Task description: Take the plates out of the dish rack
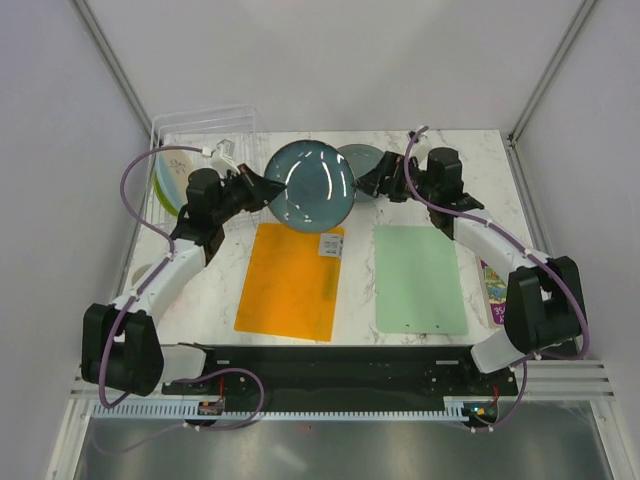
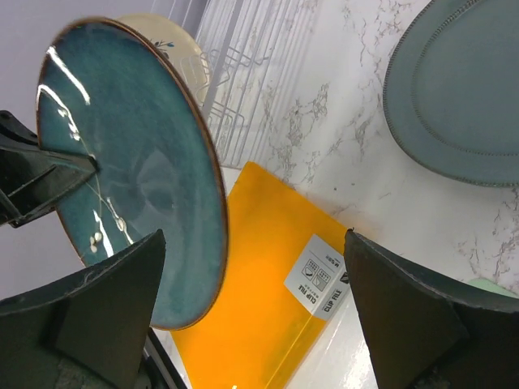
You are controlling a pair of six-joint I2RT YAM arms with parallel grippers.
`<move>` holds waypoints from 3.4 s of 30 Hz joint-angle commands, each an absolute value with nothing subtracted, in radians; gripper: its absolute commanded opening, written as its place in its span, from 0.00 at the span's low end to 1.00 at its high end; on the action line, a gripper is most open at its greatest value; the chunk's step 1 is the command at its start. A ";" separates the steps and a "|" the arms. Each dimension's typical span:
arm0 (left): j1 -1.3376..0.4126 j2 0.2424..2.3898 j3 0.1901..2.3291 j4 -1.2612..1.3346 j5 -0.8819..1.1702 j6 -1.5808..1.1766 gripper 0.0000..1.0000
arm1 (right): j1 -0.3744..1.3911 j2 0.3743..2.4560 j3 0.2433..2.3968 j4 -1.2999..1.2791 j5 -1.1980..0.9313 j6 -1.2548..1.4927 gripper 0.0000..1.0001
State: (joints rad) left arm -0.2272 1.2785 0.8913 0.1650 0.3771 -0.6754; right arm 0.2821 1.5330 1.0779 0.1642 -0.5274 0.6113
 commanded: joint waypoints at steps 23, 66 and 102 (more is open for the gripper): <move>-0.210 1.382 0.781 0.788 0.568 -1.066 0.02 | 0.345 1.700 1.126 0.428 -0.644 0.758 0.00; -0.083 1.008 0.923 -0.057 -0.167 -0.057 1.00 | 0.086 2.349 1.809 0.175 -0.591 0.743 0.51; 0.087 1.508 1.200 -0.025 -0.463 0.009 1.00 | 0.112 1.769 1.339 -0.195 -0.192 0.347 0.98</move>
